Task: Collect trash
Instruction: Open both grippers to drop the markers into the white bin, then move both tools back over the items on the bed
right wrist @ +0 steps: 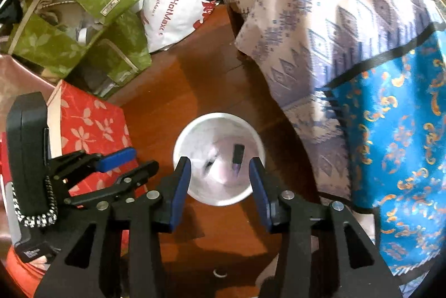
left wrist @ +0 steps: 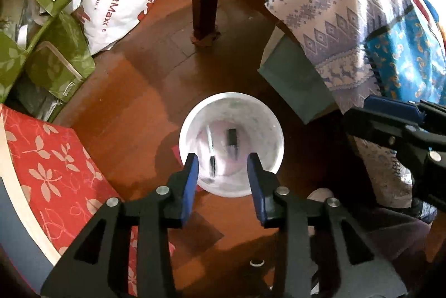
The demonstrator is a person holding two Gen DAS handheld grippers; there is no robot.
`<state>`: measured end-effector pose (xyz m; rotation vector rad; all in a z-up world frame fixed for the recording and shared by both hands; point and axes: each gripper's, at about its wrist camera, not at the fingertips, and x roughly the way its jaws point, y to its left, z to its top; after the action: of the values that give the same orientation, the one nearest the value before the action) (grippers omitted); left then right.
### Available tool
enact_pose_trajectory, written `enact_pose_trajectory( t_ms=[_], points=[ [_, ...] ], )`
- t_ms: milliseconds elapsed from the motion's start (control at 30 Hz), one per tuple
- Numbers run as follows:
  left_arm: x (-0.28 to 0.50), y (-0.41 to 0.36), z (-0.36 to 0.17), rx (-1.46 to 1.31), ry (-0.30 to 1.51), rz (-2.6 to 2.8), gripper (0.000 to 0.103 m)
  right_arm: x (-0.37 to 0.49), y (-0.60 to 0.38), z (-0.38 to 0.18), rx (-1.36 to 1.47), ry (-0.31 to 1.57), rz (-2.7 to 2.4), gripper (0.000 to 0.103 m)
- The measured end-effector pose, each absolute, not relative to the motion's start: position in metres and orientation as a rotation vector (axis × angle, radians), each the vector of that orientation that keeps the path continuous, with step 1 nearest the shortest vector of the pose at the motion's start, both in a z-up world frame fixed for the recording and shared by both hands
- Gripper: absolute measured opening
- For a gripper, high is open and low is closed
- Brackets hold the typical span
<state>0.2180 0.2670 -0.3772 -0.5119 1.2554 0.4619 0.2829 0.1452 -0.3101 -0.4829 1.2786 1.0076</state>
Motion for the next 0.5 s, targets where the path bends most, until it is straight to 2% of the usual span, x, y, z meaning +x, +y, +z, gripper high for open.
enact_pose_trajectory(
  t_ms=[200, 500],
  points=[
    [0.212, 0.256, -0.353, -0.47, 1.225, 0.469, 0.035, 0.282, 0.131, -0.293, -0.473, 1.246, 1.004, 0.04],
    [0.198, 0.24, -0.285, -0.424, 1.114, 0.502, 0.036, 0.275, 0.1, -0.238, -0.399, 1.14, 1.003, 0.04]
  ],
)
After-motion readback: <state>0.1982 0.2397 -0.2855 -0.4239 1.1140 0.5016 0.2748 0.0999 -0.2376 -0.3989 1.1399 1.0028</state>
